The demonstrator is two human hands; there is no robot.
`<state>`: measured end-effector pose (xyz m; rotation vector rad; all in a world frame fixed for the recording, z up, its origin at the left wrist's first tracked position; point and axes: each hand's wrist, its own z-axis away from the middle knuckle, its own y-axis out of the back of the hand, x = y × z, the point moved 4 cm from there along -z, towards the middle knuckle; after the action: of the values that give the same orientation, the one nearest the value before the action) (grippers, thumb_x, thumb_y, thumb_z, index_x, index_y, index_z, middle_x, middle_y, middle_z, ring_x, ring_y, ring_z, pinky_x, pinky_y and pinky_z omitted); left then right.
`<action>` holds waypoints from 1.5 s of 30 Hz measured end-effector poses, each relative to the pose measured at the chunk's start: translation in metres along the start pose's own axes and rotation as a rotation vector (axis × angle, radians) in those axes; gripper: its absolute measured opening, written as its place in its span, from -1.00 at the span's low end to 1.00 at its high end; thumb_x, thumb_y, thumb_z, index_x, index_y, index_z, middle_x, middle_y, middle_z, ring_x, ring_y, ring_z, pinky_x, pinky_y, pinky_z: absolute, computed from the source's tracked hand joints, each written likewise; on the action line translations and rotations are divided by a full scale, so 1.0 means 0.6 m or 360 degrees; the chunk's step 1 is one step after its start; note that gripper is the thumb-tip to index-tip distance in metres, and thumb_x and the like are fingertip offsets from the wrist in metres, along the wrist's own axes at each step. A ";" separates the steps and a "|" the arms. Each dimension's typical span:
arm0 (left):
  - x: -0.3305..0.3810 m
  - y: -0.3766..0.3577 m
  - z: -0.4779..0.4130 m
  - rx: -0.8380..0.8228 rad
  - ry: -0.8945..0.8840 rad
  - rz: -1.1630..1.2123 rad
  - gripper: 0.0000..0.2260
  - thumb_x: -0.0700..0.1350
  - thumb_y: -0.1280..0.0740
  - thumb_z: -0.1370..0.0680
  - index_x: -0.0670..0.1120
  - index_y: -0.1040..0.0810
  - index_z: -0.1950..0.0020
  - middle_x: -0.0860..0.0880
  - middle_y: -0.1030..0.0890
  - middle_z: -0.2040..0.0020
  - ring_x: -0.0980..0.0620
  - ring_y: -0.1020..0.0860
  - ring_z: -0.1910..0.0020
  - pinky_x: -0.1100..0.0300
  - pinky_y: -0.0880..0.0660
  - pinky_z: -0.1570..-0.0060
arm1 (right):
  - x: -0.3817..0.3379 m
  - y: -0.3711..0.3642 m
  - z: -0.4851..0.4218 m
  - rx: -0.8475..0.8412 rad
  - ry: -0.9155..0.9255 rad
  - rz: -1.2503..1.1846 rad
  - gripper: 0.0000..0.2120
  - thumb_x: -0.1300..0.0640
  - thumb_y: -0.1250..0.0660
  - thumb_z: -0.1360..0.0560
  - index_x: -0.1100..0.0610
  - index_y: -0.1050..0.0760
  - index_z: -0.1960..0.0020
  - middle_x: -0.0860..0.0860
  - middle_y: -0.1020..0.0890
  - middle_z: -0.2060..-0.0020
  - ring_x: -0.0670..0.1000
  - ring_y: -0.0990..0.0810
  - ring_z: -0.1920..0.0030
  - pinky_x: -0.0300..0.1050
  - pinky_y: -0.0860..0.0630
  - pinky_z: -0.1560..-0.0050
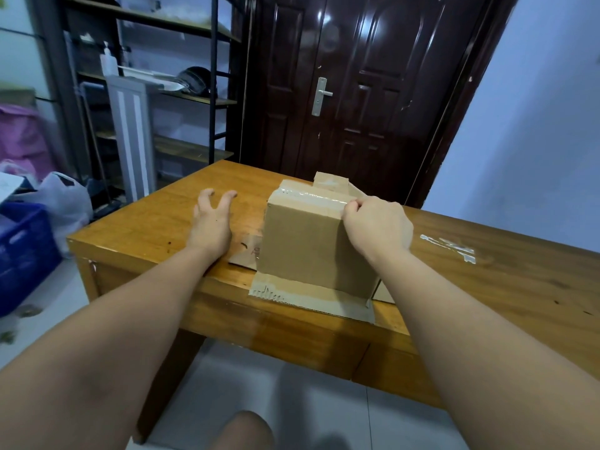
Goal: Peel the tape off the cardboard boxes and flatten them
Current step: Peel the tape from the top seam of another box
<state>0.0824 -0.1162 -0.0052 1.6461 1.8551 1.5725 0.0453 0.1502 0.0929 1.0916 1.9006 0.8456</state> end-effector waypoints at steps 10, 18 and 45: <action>-0.031 0.025 0.004 0.0155 0.0222 -0.0441 -0.67 0.16 -0.33 -0.51 -0.08 -0.49 -0.06 -0.11 -0.47 0.00 -0.11 -0.49 0.06 -0.01 -0.49 0.00 | -0.001 0.002 0.001 0.0039 0.0024 0.0042 -0.58 0.00 0.01 -0.61 0.10 -0.60 -0.01 0.06 -0.63 0.14 0.09 -0.54 -0.02 0.03 -0.58 0.08; -0.017 0.022 -0.012 0.0029 0.0115 0.0169 -0.76 -0.14 -0.22 -0.63 -0.20 -0.50 -0.24 -0.13 -0.36 -0.16 0.04 -0.42 0.12 0.20 -0.41 0.14 | -0.001 0.004 0.002 0.0043 0.0034 0.0036 -0.59 0.01 0.01 -0.61 0.09 -0.61 -0.02 0.05 -0.63 0.15 0.09 -0.53 -0.02 0.03 -0.58 0.08; 0.000 0.013 -0.009 -0.0019 0.0403 0.0308 -0.55 0.06 -0.36 -0.51 -0.24 -0.53 -0.25 -0.22 -0.45 -0.29 -0.14 -0.48 -0.21 0.05 -0.44 -0.18 | 0.001 -0.002 -0.001 0.0030 0.0023 0.0028 -0.56 0.04 0.04 -0.61 0.12 -0.61 -0.02 0.07 -0.64 0.09 0.11 -0.49 -0.13 -0.02 -0.48 0.09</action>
<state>0.0832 -0.1204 0.0028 1.7360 1.8415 1.9489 0.0441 0.1503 0.0917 1.1177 1.9172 0.8492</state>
